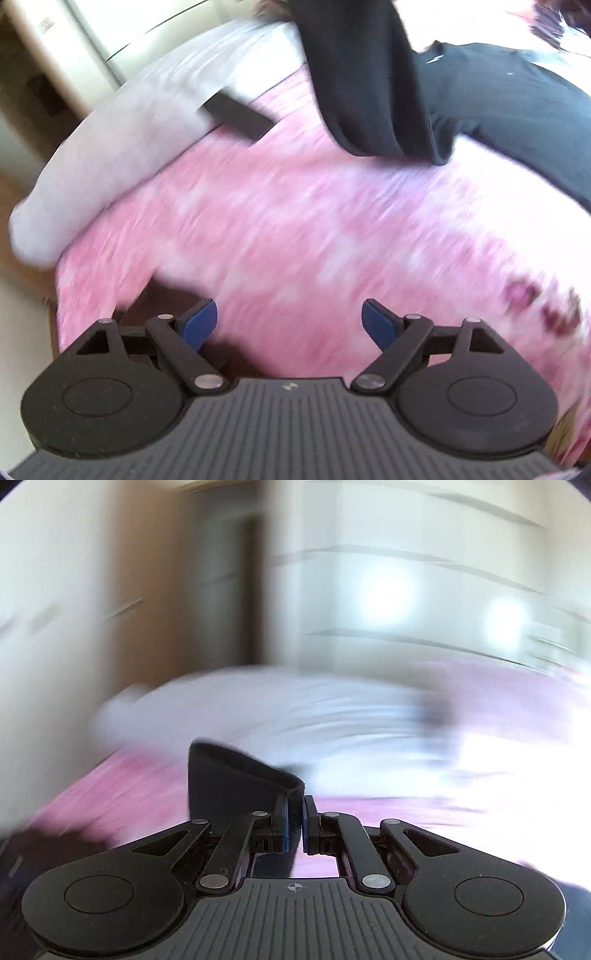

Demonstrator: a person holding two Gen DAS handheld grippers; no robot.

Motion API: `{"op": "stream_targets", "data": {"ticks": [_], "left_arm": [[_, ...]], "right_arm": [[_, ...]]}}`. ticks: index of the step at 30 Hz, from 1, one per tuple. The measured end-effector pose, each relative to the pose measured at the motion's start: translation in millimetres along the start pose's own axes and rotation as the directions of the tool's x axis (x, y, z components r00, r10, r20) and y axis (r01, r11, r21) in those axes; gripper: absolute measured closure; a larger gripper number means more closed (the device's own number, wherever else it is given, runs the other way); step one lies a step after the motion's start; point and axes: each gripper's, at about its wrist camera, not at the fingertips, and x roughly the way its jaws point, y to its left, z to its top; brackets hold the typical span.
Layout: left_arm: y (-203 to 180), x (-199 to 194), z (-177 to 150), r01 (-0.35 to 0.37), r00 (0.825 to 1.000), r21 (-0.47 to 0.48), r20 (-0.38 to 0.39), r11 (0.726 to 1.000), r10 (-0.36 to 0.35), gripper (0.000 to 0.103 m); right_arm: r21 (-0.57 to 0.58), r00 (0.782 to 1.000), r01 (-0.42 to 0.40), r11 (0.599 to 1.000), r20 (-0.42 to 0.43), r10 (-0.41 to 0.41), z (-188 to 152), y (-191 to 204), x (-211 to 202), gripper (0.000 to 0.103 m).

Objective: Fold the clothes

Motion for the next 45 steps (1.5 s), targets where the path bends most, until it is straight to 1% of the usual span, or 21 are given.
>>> {"op": "stream_targets", "data": {"ticks": [1, 2, 4, 6, 7, 8, 11, 15, 17, 19, 22, 24, 27, 29, 35, 37, 38, 39, 40, 42, 45], "left_arm": [[-12, 4, 13, 0.011, 1.0, 0.014, 0.01, 1.0, -0.011, 0.02], [-25, 8, 26, 0.021, 1.0, 0.028, 0.019, 0.999, -0.022, 0.02], [-51, 16, 48, 0.037, 0.999, 0.049, 0.025, 0.998, -0.038, 0.02], [-81, 26, 67, 0.053, 0.998, 0.055, 0.016, 0.997, -0.054, 0.02], [-96, 31, 76, 0.062, 0.998, 0.058, 0.01, 0.996, -0.063, 0.02], [-112, 38, 85, 0.066, 0.998, 0.062, -0.001, 0.996, -0.066, 0.02], [-157, 60, 112, 0.076, 0.997, 0.069, -0.039, 0.995, -0.073, 0.02], [-206, 90, 148, 0.081, 0.993, 0.05, -0.089, 0.995, -0.076, 0.02], [-223, 102, 165, 0.077, 0.992, 0.052, -0.1, 0.996, -0.071, 0.02], [-233, 110, 179, 0.071, 0.993, 0.063, -0.096, 0.995, -0.065, 0.02], [-243, 119, 198, 0.07, 0.995, 0.085, -0.082, 0.994, -0.063, 0.02], [-249, 124, 206, 0.073, 0.995, 0.103, -0.073, 0.992, -0.066, 0.02], [-257, 133, 209, 0.084, 0.995, 0.145, -0.07, 0.986, -0.074, 0.02], [-260, 140, 208, 0.088, 0.994, 0.171, -0.074, 0.981, -0.076, 0.02], [-255, 151, 208, 0.086, 0.994, 0.156, -0.085, 0.984, -0.074, 0.02], [-251, 158, 210, 0.071, 0.995, 0.132, -0.084, 0.989, -0.06, 0.022], [-249, 163, 211, 0.062, 0.995, 0.119, -0.083, 0.991, -0.052, 0.027], [-250, 167, 211, 0.055, 0.995, 0.112, -0.086, 0.992, -0.046, 0.033], [-250, 171, 212, 0.048, 0.995, 0.106, -0.089, 0.993, -0.039, 0.035], [-251, 180, 212, 0.035, 0.995, 0.093, -0.095, 0.995, -0.026, 0.039], [-250, 188, 210, 0.019, 0.994, 0.063, -0.104, 0.998, -0.013, 0.046]], "right_arm": [[0.091, 0.995, 0.098, 0.991, 0.01, -0.1, -1, -46, -12, 0.098], [0.182, 0.98, 0.192, 0.964, 0.007, -0.197, -3, -92, -25, 0.098], [0.346, 0.943, 0.332, 0.877, -0.113, -0.313, -40, -177, -42, 0.098], [0.43, 0.906, 0.418, 0.8, -0.254, -0.338, -91, -245, -38, 0.098], [0.441, 0.889, 0.446, 0.779, -0.318, -0.329, -114, -271, -33, 0.098], [0.454, 0.878, 0.459, 0.763, -0.365, -0.311, -135, -292, -27, 0.098], [0.489, 0.867, 0.446, 0.75, -0.443, -0.227, -180, -335, -10, 0.098], [0.51, 0.873, 0.376, 0.774, -0.476, -0.111, -194, -355, -4, 0.098], [0.507, 0.89, 0.314, 0.803, -0.453, -0.062, -181, -365, -13, 0.098], [0.491, 0.921, 0.24, 0.837, -0.389, -0.035, -158, -372, -27, 0.098], [0.421, 0.95, 0.171, 0.891, -0.309, -0.036, -146, -380, -44, 0.098], [0.387, 0.936, 0.193, 0.901, -0.35, -0.05, -160, -391, -38, 0.098], [0.424, 0.883, 0.269, 0.865, -0.467, -0.045, -192, -414, -20, 0.098], [0.424, 0.862, 0.294, 0.856, -0.504, -0.046, -202, -420, -17, 0.097], [0.358, 0.853, 0.294, 0.886, -0.517, -0.074, -196, -417, -14, 0.097], [0.344, 0.847, 0.297, 0.891, -0.526, -0.079, -194, -416, -11, 0.097], [0.341, 0.839, 0.306, 0.889, -0.538, -0.082, -193, -416, -14, 0.097], [0.316, 0.823, 0.326, 0.891, -0.558, -0.104, -191, -413, -15, 0.095], [0.288, 0.807, 0.347, 0.892, -0.577, -0.127, -188, -410, -16, 0.08], [0.191, 0.774, 0.415, 0.89, -0.589, -0.234, -177, -399, -16, 0.06], [0.105, 0.754, 0.453, 0.885, -0.574, -0.318, -157, -378, -18, 0.059]]}}
